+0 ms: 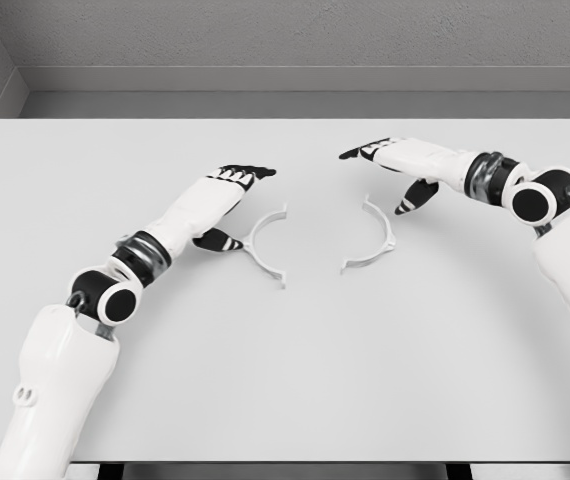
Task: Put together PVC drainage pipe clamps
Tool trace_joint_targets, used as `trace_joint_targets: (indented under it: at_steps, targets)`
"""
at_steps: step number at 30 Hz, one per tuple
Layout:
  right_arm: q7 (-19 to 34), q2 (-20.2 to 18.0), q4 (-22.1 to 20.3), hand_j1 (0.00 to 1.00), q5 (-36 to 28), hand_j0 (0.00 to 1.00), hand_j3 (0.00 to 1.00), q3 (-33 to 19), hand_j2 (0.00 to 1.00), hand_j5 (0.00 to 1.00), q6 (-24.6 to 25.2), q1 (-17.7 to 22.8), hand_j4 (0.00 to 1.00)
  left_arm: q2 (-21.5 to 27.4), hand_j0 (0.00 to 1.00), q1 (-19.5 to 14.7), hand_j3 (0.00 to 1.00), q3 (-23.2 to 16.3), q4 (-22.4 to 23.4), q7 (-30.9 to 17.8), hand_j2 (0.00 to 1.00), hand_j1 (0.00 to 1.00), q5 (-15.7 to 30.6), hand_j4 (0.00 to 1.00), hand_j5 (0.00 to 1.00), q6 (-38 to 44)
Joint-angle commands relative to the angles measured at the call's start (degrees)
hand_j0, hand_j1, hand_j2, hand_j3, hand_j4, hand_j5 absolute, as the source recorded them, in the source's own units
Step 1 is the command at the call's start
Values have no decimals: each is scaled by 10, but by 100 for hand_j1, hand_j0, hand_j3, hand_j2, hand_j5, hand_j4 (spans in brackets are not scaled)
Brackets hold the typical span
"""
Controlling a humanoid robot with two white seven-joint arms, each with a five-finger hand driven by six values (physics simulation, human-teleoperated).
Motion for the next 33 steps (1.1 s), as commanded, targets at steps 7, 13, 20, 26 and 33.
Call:
trace_joint_targets:
  at_steps: [7, 13, 20, 26, 33]
  targets:
    - [0, 4, 20, 100, -2, 100, 100, 6, 100, 100, 1, -1, 100, -6, 100, 0, 100, -6, -3, 0, 100, 100, 3, 100, 100, 0]
    - [0, 6, 20, 100, -2, 100, 100, 10, 100, 100, 1, -1, 100, -12, 100, -1, 100, -14, -3, 0, 100, 100, 2, 100, 100, 1]
    - [0, 7, 19, 100, -2, 100, 100, 10, 100, 100, 1, -1, 100, -17, 100, -1, 100, -17, -4, 0, 100, 100, 2, 100, 100, 1]
    - [0, 7, 17, 100, -3, 100, 100, 11, 100, 100, 1, -1, 100, -18, 100, -1, 100, -21, -4, 0, 100, 100, 2, 100, 100, 1]
    - [0, 13, 17, 100, -3, 100, 100, 19, 100, 100, 2, 0, 100, -10, 100, -3, 100, -13, -2, 0, 100, 100, 5, 100, 100, 1]
